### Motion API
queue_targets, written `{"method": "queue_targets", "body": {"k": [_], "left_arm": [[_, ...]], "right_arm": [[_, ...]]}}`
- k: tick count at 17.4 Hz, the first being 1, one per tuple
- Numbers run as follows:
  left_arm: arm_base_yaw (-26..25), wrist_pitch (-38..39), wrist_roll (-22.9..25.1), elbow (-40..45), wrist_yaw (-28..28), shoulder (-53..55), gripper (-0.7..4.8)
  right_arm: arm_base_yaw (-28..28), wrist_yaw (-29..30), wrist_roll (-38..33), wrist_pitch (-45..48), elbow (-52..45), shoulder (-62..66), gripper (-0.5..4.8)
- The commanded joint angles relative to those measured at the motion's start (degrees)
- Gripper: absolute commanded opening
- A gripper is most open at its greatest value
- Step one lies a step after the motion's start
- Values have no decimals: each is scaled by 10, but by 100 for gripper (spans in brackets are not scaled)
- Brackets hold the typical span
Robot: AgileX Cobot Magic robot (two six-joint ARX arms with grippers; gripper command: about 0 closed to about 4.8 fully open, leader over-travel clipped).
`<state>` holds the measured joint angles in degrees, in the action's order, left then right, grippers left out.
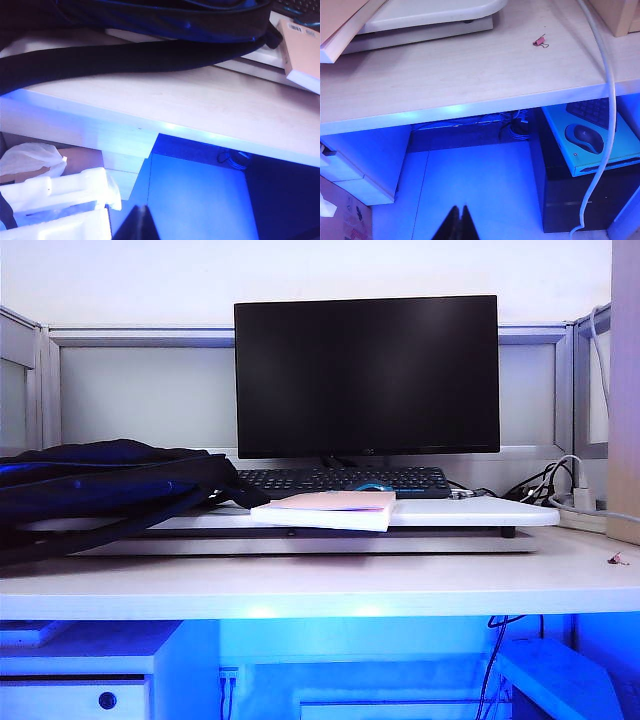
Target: Pick up the book on the desk and put it into the open backpack.
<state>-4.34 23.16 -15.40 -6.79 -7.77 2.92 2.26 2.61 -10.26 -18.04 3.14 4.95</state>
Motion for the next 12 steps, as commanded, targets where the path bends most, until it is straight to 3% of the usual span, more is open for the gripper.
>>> {"method": "queue_targets", "body": {"k": [1, 3, 4, 5, 6, 8, 9, 10, 12], "left_arm": [[0, -5, 6, 7, -2, 0, -3], [0, -3, 4, 14, -2, 0, -2], [0, -72, -171, 14, -83, 0, -2], [0, -157, -219, 13, -150, 0, 25], [0, -233, -254, 12, -183, 0, 114], [0, -368, -321, 0, -201, 0, 339], [0, -397, -332, -15, -198, 0, 418], [0, -401, -341, -40, -188, 1, 466], [0, -392, -355, -94, -166, 3, 479]], "right_arm": [[0, -2, 2, 3, -3, -1, -5], [0, -2, 2, 3, -3, -1, -6], [1, 58, -16, 20, 6, -1, -5], [1, 99, -47, 47, 23, 0, 3], [3, 106, -66, 64, 36, -1, 40], [3, 115, -78, 97, 75, 0, 232], [3, 111, -78, 110, 102, 0, 264], [3, 109, -78, 120, 125, 0, 266], [3, 96, -83, 132, 177, 2, 268]]}}
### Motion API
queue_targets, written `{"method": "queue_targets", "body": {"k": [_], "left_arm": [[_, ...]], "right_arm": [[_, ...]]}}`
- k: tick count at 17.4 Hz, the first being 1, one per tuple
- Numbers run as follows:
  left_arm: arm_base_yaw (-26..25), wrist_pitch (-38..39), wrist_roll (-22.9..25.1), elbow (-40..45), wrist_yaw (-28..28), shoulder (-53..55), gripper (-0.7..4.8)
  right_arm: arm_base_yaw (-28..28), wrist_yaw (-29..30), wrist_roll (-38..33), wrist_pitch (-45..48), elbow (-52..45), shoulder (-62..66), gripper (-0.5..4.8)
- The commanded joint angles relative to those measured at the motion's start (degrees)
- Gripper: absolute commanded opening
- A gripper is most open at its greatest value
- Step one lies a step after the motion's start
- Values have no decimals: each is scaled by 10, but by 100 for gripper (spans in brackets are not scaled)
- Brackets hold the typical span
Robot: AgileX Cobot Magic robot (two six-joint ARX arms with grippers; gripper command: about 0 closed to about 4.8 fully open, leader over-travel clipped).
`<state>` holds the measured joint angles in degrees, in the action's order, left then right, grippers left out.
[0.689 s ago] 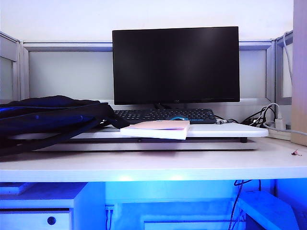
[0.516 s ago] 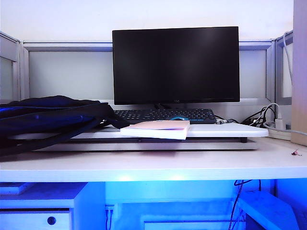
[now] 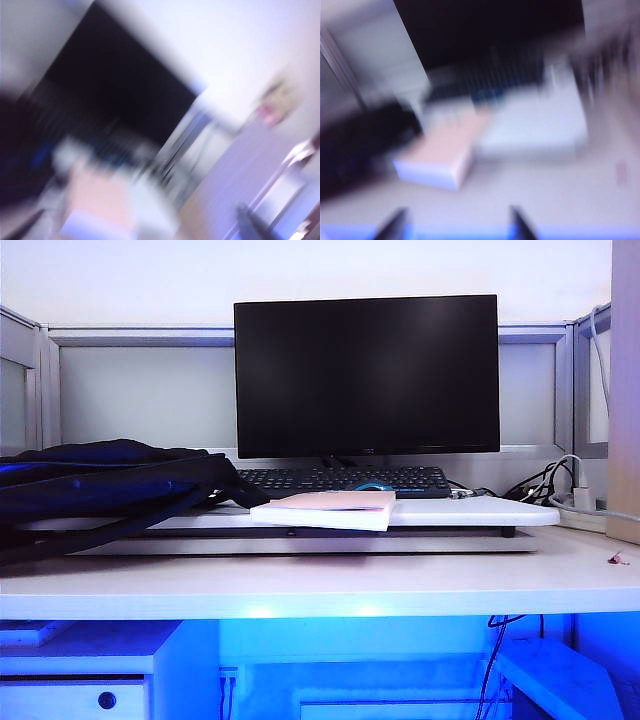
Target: Pick up the book on the desk and put it into the open backpack.
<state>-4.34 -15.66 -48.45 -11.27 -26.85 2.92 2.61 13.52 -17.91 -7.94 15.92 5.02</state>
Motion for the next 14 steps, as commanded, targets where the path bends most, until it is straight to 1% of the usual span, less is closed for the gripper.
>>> {"method": "queue_targets", "body": {"k": [1, 2, 3, 4, 5, 7, 8, 10, 11, 12, 14], "left_arm": [[0, -3, -36, -74, 34, 9, 479], [0, -3, -56, -104, 38, 23, 479], [0, -3, -68, -133, 38, 38, 479], [0, -3, -78, -170, 36, 63, 479], [0, -9, -79, -219, 35, 99, 479], [0, -26, -72, -307, 39, 176, 479], [0, -26, -73, -337, 46, 219, 479], [0, -21, -79, -361, 48, 283, 479], [0, -20, -93, -370, 47, 318, 479], [0, -21, -117, -381, 37, 368, 479], [0, -23, -146, -401, -5, 461, 479]], "right_arm": [[-1, -18, -19, 38, 75, 6, 294], [-1, -20, -34, 45, 99, 16, 350], [-1, -20, -49, 50, 120, 28, 385], [-1, -20, -63, 54, 141, 45, 408], [-1, -18, -81, 54, 174, 75, 438], [-1, -9, -111, 55, 235, 147, 459], [-1, -6, -116, 57, 257, 186, 460], [-1, 21, -160, 74, 283, 259, 467], [-1, 38, -186, 83, 295, 294, 479], [-1, 65, -214, 88, 314, 345, 479], [-1, 110, -248, 94, 342, 425, 479]]}}
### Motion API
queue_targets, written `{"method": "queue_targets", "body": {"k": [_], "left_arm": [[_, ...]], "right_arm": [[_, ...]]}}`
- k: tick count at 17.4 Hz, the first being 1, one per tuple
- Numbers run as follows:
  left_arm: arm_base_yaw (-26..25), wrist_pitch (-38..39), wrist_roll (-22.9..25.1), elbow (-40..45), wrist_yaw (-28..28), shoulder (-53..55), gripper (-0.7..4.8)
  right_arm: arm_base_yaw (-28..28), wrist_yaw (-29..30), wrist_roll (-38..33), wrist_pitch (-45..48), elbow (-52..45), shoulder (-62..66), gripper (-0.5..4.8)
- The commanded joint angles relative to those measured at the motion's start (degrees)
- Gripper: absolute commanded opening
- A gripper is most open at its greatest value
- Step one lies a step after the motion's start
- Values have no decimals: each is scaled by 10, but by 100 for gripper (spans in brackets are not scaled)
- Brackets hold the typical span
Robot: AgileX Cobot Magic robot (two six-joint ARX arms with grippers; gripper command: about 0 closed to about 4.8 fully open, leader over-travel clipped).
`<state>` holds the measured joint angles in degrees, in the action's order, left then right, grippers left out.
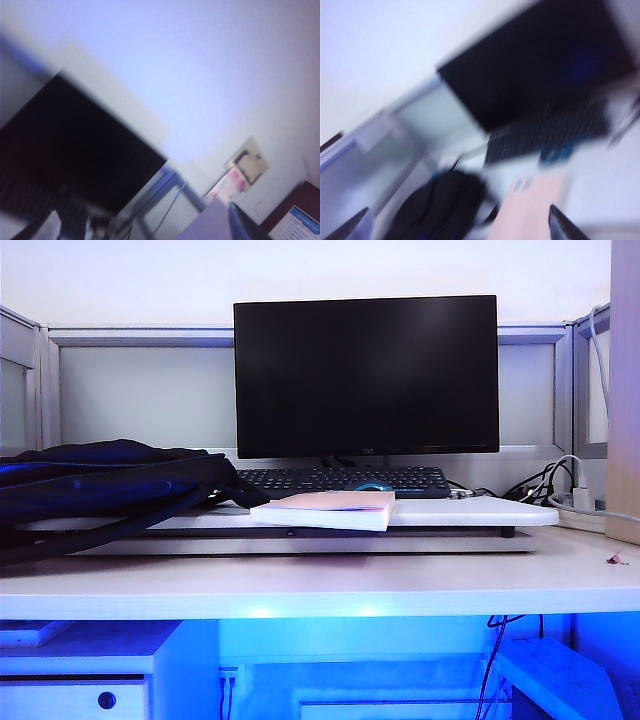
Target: Pick up the book on the desk and put it into the open backpack.
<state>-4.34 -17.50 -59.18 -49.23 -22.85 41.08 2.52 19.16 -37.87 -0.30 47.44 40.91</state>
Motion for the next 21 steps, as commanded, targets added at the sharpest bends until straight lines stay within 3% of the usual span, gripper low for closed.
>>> {"method": "queue_targets", "body": {"k": [1, 5, 9, 15, 21], "left_arm": [[0, -7, -51, -29, -60, 122, 479], [-5, -32, -75, -38, -98, 268, 479], [-53, -25, -73, -38, -120, 338, 479], [-108, 3, -68, -38, -132, 364, 479], [-107, 7, -19, -38, -160, 424, 479]], "right_arm": [[0, 79, -76, 20, 40, 110, 479], [0, 147, -167, 80, 56, 267, 479], [1, 198, -233, 148, 56, 395, 479], [11, 200, -274, 224, 56, 533, 479], [90, 181, -367, 388, 58, 693, 479]]}}
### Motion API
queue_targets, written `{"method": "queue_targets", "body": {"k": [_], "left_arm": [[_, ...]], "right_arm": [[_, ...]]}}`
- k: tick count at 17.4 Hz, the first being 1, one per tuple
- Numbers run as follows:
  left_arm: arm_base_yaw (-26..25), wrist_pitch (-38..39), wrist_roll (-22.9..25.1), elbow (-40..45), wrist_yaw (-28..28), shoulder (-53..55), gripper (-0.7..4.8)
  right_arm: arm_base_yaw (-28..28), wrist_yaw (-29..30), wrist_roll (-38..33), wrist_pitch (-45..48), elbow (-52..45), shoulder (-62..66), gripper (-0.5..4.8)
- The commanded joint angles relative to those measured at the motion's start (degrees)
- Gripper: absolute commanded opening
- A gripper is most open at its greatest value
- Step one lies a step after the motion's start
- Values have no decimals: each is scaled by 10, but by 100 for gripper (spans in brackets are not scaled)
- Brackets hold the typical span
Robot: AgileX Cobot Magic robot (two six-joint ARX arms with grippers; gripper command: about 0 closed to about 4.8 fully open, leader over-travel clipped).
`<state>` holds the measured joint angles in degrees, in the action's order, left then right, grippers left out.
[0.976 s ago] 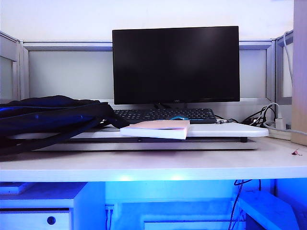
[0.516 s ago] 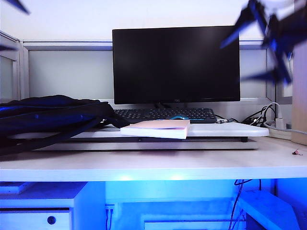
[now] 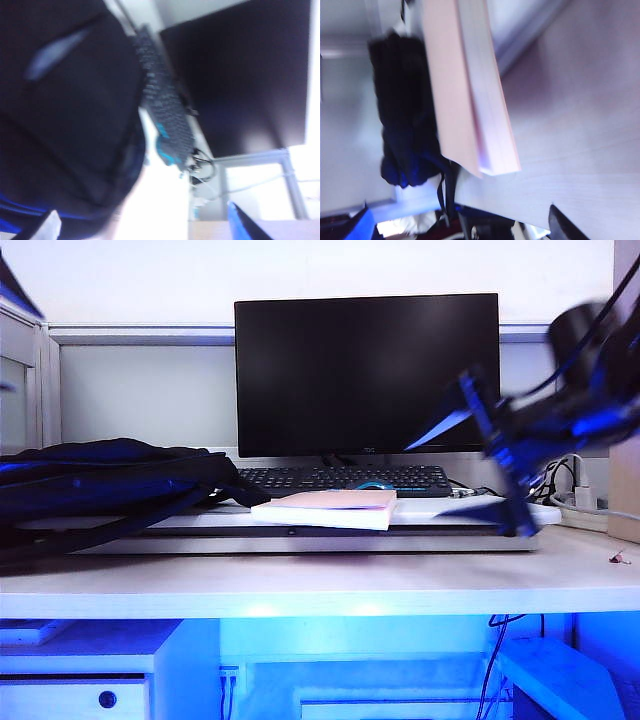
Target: Pick up the book on the desk and put it into the open backpack.
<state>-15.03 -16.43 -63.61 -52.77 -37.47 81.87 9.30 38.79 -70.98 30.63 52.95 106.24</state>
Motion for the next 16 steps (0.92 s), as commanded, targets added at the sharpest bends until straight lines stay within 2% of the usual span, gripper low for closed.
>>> {"method": "queue_targets", "body": {"k": [1, 3, 7, 8, 9, 10, 16], "left_arm": [[0, -3, 26, -3, -14, 22, 479], [0, -3, 35, -3, -23, 33, 479], [0, -12, 52, -3, -23, 49, 479], [0, -13, 52, -3, -23, 55, 479], [0, -13, 51, -3, -24, 63, 479], [1, -14, 51, -3, -24, 75, 479], [36, -16, 51, -3, -22, 94, 479]], "right_arm": [[27, -19, -50, 101, 3, 55, 479], [35, -23, -73, 131, 25, 103, 479], [54, -38, -86, 128, 118, 161, 479], [55, -43, -85, 128, 134, 168, 447], [59, -45, -85, 126, 145, 172, 287], [61, -52, -79, 140, 146, 174, -8], [61, -69, -66, 142, 145, 174, -9]]}}
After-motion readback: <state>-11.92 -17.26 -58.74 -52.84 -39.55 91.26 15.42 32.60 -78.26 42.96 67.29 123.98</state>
